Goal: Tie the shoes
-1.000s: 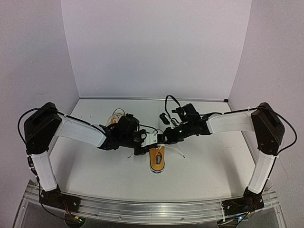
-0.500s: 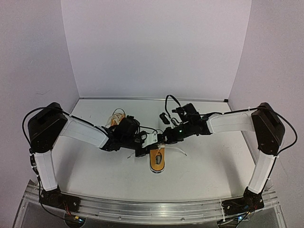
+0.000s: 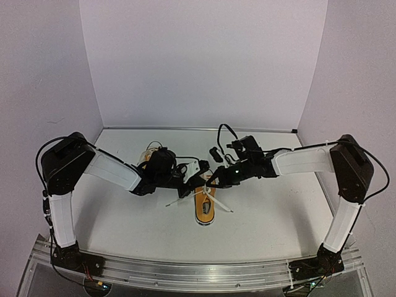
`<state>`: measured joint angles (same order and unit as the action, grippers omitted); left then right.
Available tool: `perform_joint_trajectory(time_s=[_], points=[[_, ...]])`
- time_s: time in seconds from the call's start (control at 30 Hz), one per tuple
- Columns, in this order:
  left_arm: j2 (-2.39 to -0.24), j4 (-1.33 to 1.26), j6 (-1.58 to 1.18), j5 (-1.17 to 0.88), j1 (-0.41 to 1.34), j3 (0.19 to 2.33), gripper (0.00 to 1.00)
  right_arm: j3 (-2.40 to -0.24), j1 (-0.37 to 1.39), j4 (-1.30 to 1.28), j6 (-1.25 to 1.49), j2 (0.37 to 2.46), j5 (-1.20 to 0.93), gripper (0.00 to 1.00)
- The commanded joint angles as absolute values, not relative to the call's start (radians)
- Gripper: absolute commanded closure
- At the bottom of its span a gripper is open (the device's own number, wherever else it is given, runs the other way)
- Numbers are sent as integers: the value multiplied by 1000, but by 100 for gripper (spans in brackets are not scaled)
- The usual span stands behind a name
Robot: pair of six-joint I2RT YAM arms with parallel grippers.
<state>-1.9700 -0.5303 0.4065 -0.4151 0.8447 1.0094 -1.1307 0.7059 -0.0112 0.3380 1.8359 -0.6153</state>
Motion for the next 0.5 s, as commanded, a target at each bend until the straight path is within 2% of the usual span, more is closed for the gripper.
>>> perform_joint_trajectory(time_s=[0.0, 0.47], points=[[-1993, -657, 338, -494, 847, 983, 100, -1127, 703, 44, 359, 1800, -621, 100], [-1930, -718, 329, -446, 870, 889, 100, -1120, 700, 45, 379, 1805, -582, 100]])
